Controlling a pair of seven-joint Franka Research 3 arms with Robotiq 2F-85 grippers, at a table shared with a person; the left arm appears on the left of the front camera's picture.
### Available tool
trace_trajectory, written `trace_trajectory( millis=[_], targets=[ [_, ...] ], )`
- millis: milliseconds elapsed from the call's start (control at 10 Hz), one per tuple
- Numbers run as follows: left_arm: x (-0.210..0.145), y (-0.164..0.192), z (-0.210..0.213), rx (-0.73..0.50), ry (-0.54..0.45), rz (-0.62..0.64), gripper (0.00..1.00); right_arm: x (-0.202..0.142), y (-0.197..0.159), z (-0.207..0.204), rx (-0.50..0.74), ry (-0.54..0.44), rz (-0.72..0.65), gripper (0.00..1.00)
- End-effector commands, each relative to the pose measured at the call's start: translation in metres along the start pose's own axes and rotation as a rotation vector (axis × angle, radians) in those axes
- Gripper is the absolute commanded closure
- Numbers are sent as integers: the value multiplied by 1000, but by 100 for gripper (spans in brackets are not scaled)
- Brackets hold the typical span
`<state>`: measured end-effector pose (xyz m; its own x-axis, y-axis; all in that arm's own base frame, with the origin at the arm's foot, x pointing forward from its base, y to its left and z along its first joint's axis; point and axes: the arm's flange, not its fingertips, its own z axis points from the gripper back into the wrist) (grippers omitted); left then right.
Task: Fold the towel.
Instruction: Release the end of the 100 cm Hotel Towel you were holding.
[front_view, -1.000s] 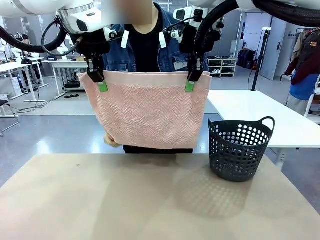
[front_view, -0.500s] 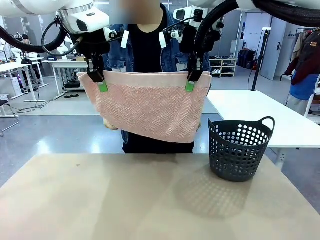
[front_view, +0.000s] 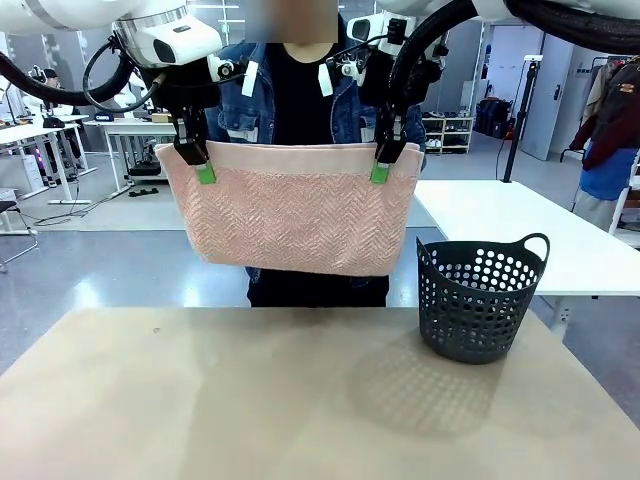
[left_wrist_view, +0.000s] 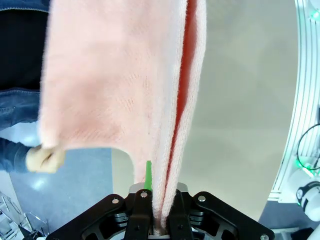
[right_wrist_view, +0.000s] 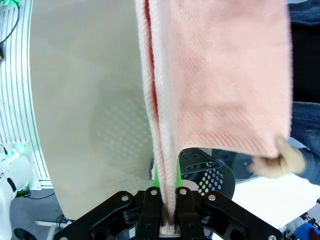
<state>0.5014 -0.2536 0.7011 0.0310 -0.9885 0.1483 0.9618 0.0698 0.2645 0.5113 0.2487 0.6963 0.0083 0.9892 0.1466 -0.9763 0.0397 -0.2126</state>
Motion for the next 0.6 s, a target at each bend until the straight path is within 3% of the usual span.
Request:
trace_trajectory(
  millis=[0,500],
  targets=[
    [-1,0,1,2,1,2,100,0,2,3,1,2,12,100],
    [-1,0,1,2,1,2,100,0,2,3,1,2,12,100]
  ],
)
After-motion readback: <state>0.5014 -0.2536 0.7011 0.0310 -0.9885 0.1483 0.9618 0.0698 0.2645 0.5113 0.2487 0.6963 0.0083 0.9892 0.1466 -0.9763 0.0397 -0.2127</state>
